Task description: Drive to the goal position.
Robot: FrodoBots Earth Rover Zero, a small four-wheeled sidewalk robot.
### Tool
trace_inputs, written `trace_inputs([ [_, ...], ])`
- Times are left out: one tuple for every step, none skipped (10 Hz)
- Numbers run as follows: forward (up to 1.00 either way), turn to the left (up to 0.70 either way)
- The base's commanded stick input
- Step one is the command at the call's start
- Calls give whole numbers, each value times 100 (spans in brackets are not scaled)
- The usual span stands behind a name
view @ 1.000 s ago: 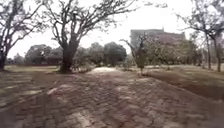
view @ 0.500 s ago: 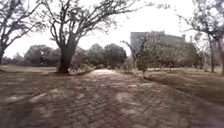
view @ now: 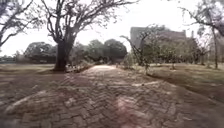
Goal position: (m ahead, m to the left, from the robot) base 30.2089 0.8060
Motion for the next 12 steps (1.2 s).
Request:
trace_inputs([
  [85, 0],
  [85, 0],
  [85, 0],
  [85, 0],
  [85, 0],
  [85, 0],
  [85, 0],
  [85, 0],
  [85, 0],
  [85, 0],
  [85, 0],
  [85, 0],
])
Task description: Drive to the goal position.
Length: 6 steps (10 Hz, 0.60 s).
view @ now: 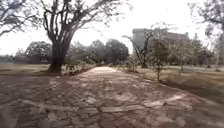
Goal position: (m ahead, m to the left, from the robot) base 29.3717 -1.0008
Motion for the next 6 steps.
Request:
trace_inputs([
  [85, 0],
  [85, 0],
  [85, 0],
  [85, 0],
  [85, 0],
  [85, 0],
])
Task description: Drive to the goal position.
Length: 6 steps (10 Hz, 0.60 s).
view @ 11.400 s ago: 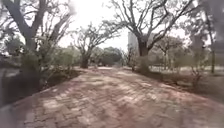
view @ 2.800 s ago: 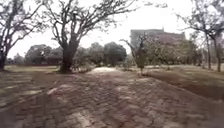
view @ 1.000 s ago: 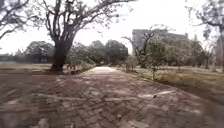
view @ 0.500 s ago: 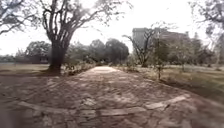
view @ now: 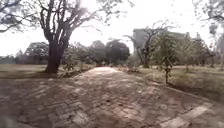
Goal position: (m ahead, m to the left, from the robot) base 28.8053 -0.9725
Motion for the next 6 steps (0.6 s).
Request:
trace_inputs([
  [85, 0],
  [85, 0],
  [85, 0],
  [85, 0],
  [85, 0],
  [85, 0],
])
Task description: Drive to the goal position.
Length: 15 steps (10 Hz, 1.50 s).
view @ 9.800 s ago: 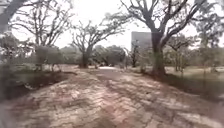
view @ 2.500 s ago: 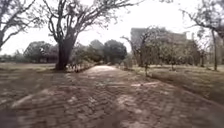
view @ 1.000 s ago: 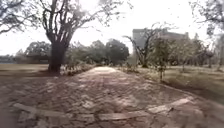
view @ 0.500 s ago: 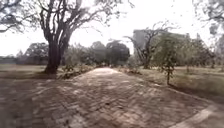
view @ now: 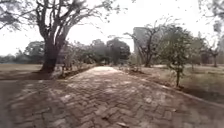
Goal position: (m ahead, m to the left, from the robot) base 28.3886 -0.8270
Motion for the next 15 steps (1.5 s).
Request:
trace_inputs([
  [85, 0],
  [85, 0],
  [85, 0],
  [85, 0],
  [85, 0],
  [85, 0],
  [85, 0],
  [85, 0],
  [85, 0],
  [85, 0],
  [85, 0],
  [85, 0],
  [85, 0],
  [85, 0],
  [85, 0],
])
